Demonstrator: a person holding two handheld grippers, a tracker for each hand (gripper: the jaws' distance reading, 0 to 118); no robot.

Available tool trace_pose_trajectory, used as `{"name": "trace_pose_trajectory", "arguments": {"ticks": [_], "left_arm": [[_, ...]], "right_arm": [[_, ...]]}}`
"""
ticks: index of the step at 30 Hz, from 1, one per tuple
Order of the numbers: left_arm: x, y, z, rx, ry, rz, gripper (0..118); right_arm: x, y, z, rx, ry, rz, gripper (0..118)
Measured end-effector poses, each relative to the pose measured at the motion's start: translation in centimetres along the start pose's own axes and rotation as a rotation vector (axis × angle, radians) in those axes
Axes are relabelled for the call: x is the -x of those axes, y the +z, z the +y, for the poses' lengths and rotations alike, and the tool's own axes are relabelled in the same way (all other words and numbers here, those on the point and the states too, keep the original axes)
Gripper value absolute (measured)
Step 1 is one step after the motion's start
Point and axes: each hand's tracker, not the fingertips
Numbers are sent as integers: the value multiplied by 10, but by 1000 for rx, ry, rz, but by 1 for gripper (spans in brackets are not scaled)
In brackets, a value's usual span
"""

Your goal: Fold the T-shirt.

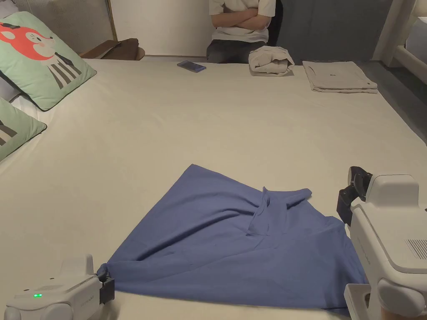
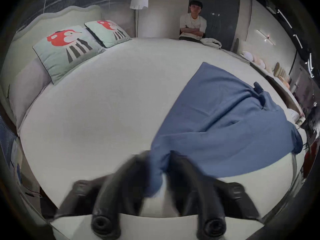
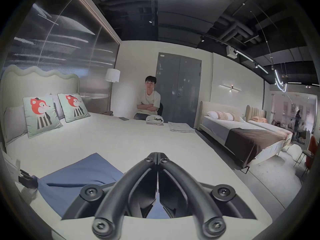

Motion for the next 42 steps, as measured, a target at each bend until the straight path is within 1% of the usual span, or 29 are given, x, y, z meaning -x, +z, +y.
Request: {"name": "trace_pose_trajectory", "arguments": {"ticks": [2,4,6,7,8,9,10,11,12,13,15,16,18,21,23,25,26,27,30,31,32,33,36,38,40,42], "left_arm": [[-8,2,1,3,-21,31,8],[-7,6,4,-17,-18,29,7],[-7,13,8,-24,8,12,7],[2,5,10,-28,20,0,7],[2,7,11,-34,22,-2,7],[2,9,14,-37,19,-4,7],[1,10,15,-39,13,-6,7],[1,10,17,-41,9,-6,7],[1,11,19,-45,6,-10,7],[0,12,20,-47,5,-11,7],[-4,14,24,-50,5,-12,7],[-4,14,25,-53,7,-14,7],[-5,13,27,-51,12,-17,7],[0,4,28,-44,13,-15,7],[-1,3,28,-39,22,-16,7],[0,2,28,-33,27,-17,7],[-1,1,28,-34,23,-16,7],[-1,0,28,-31,16,-12,7],[-1,-1,27,-29,8,-13,7],[-1,0,27,-29,9,-16,7],[-1,-1,27,-30,9,-16,7],[-1,-1,27,-30,8,-14,7],[-1,1,26,-34,12,-17,7],[-1,3,27,-40,11,-18,7],[2,4,28,-49,15,-20,7],[2,9,34,-74,29,-31,7]], "right_arm": [[-6,-2,-3,17,-8,-3,0],[-16,-7,-8,45,-37,-7,0],[-33,-21,-15,129,-66,-28,1],[-41,-31,-19,180,-70,-27,6],[-49,-43,-23,236,-75,-28,19],[-57,-59,-29,296,-76,-21,46],[-65,-73,-35,351,-84,-13,69],[-71,-91,-42,417,-96,2,88],[-78,-112,-52,491,-128,19,107],[-80,-121,-56,509,-136,22,110],[-86,-146,-70,577,-173,55,110],[-86,-158,-76,612,-168,56,110],[-83,-177,-91,669,-189,61,110],[-72,-196,-108,749,-164,73,108],[-65,-201,-116,770,-167,81,101],[-58,-204,-120,788,-151,93,92],[-54,-205,-122,789,-137,91,86],[-52,-205,-124,793,-128,95,71],[-48,-198,-121,771,-112,117,52],[-48,-196,-120,766,-94,120,29],[-48,-194,-118,759,-75,109,11],[-48,-191,-116,746,-76,110,6],[-53,-180,-107,692,-81,96,3],[-55,-172,-99,652,-63,100,2],[-56,-162,-90,595,-24,96,2],[-57,-148,-75,519,-19,95,2]]}}
